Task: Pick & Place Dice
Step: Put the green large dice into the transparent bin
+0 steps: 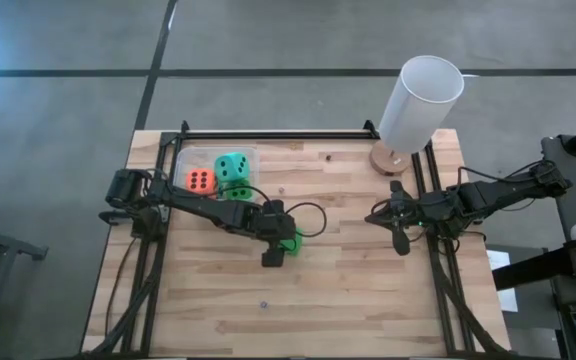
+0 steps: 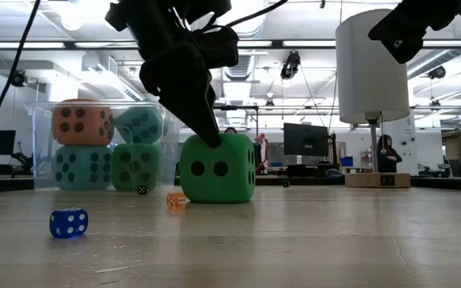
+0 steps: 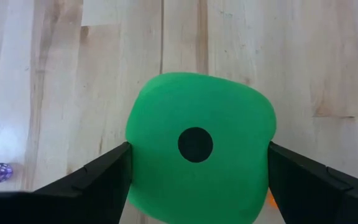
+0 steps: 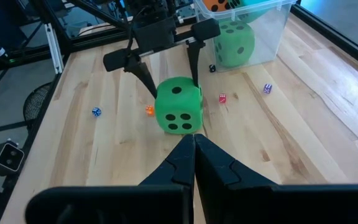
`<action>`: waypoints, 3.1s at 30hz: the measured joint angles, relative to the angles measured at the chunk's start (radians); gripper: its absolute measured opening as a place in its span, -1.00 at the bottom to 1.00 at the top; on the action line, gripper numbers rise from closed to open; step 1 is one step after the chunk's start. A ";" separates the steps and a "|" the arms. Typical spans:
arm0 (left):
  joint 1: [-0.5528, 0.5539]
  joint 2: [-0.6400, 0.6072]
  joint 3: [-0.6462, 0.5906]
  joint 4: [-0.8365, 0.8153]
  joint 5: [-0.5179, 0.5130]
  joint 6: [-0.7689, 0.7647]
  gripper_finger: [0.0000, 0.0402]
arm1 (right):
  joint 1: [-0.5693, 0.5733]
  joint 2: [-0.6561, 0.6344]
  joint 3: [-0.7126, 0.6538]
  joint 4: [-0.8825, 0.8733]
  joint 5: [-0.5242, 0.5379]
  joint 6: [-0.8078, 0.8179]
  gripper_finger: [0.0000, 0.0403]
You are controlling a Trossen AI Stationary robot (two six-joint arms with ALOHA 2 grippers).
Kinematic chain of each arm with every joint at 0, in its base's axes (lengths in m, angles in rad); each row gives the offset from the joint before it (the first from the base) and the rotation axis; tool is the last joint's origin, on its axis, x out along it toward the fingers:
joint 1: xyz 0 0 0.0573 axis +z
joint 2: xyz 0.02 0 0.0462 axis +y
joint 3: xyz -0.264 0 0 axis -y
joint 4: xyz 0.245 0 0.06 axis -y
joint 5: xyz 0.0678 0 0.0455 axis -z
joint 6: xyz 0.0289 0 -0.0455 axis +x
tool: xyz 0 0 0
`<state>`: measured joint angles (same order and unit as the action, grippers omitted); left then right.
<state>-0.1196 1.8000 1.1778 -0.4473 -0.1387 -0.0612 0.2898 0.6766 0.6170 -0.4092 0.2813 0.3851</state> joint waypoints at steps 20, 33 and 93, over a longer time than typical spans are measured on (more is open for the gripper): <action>0.001 -0.109 0.000 -0.038 -0.087 -0.026 0.63 | 0.000 0.000 0.000 0.000 0.000 0.000 -0.96; 0.005 -0.332 0.001 -0.155 -0.269 -0.173 0.63 | 0.000 0.000 0.000 0.000 0.000 0.000 -0.96; 0.008 -0.471 -0.006 -0.584 -0.677 -0.403 0.81 | 0.000 0.000 0.000 0.000 0.000 0.000 -0.96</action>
<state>-0.1112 1.3289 1.1717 -1.0317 -0.8153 -0.4638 0.2900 0.6768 0.6174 -0.4092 0.2814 0.3850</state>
